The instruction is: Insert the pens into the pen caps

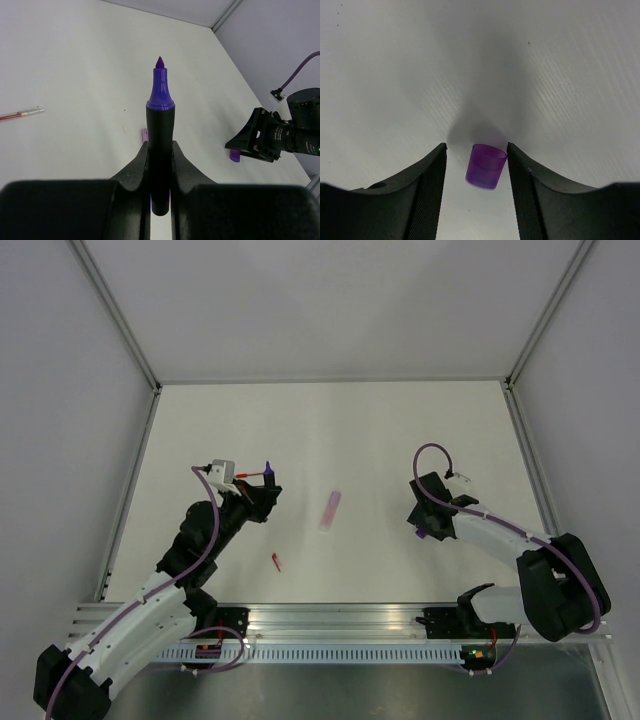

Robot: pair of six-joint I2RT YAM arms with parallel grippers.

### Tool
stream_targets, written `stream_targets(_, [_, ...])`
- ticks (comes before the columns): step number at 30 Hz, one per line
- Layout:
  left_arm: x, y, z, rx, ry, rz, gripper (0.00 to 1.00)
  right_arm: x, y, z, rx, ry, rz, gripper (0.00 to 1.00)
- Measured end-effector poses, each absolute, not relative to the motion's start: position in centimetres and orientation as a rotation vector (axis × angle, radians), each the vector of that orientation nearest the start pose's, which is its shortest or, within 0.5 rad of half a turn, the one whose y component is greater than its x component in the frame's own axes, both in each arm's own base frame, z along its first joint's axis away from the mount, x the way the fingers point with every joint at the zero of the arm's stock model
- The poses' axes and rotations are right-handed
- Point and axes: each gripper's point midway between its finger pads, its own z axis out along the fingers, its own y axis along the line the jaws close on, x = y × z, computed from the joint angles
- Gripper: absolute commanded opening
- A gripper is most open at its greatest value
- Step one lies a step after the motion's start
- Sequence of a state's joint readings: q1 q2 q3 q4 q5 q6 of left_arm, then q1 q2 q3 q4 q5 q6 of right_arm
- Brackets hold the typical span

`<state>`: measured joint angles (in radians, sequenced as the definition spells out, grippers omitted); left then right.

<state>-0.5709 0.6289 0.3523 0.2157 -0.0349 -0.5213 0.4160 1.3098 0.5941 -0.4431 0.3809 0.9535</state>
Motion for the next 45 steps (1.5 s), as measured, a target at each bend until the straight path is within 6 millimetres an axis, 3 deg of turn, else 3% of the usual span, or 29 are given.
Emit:
stream_targets(7, [25.0,-17.5,21.3,0.002,1.675,-0.797,0.02,25.6,7.8,1.3,0.68,2.483,-0.027,0.44])
stream_targets(11, [25.0,-17.4,21.2,0.0,1.678,-0.793,0.02,27.6,9.1,1.3,0.511,2.547,-0.036,0.38])
stream_targets(15, [25.2,-17.2,21.2,-0.014,1.675,-0.781,0.02,30.0,12.4,1.4,0.236,2.623,-0.011,0.46])
stream_targets(19, [25.3,-17.1,21.2,-0.022,1.674,-0.773,0.02,29.5,15.7,1.9,-0.054,2.653,0.052,0.53])
stream_targets(21, [25.4,-16.9,21.2,-0.028,1.673,-0.767,0.02,29.4,16.0,2.4,-0.089,2.655,0.051,0.54])
stream_targets(24, [25.5,-16.7,21.3,-0.04,1.67,-0.755,0.02,30.3,15.4,4.4,0.048,2.64,-0.006,0.6])
stream_targets(28, [25.5,-16.5,21.3,-0.05,1.666,-0.747,0.02,31.4,14.8,8.7,0.428,2.538,-0.012,0.64])
stream_targets(32, [25.5,-16.1,21.6,-0.066,1.655,-0.735,0.02,29.9,13.8,11.2,0.813,2.438,0.038,0.68])
stream_targets(34, [25.5,-15.9,21.7,-0.071,1.652,-0.73,0.02,29.0,13.1,11.2,0.962,2.393,0.027,0.69])
stream_targets(38, [25.5,-15.6,21.7,-0.081,1.651,-0.72,0.02,27.1,11.6,9.2,1.129,2.377,-0.054,0.72])
stream_targets(45, [25.6,-15.6,20.6,-0.081,1.691,-0.701,0.02,24.9,10.0,6.7,1.274,2.349,-0.146,0.73])
